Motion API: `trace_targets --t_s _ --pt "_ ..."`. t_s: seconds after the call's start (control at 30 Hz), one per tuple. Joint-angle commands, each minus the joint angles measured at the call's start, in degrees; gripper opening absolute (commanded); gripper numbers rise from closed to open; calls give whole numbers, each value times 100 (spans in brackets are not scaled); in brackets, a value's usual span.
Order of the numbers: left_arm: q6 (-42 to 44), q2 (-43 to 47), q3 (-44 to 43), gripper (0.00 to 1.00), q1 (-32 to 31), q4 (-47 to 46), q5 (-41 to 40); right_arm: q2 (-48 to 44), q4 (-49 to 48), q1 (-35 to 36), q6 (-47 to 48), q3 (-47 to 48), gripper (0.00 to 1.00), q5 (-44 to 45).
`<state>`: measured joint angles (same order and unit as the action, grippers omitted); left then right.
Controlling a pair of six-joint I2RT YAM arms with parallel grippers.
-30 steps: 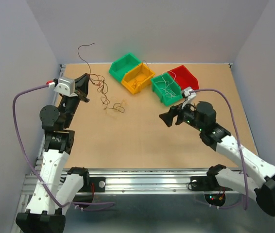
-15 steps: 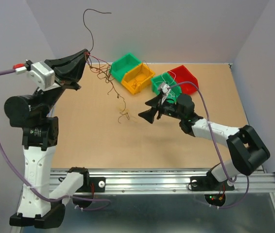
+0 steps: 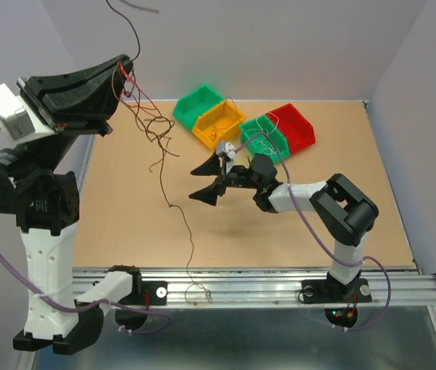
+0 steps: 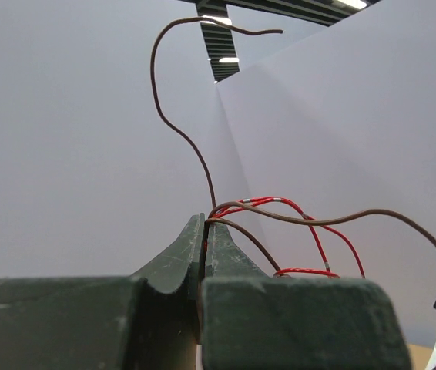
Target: Untangle the cables
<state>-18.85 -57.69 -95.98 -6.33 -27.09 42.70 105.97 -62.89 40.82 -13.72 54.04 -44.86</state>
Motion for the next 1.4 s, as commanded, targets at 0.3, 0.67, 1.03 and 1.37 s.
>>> trace_targets --t_s 0.3,0.67,1.03,1.37 --pt "-497 -954 -729 0 -9 -297 -684 -489 -970 603 -148 -51 90 -1314" --pt "-787 -1069 -588 0 -26 -525 -737 -121 -2122 919 -730 28 92 -564" --pt "-778 -1139 -272 0 -114 -771 -807 -454 -2087 919 229 -693 89 2103" --pt "-690 -946 124 0 -334 -903 -807 -1070 -1621 928 510 -931 90 2490"
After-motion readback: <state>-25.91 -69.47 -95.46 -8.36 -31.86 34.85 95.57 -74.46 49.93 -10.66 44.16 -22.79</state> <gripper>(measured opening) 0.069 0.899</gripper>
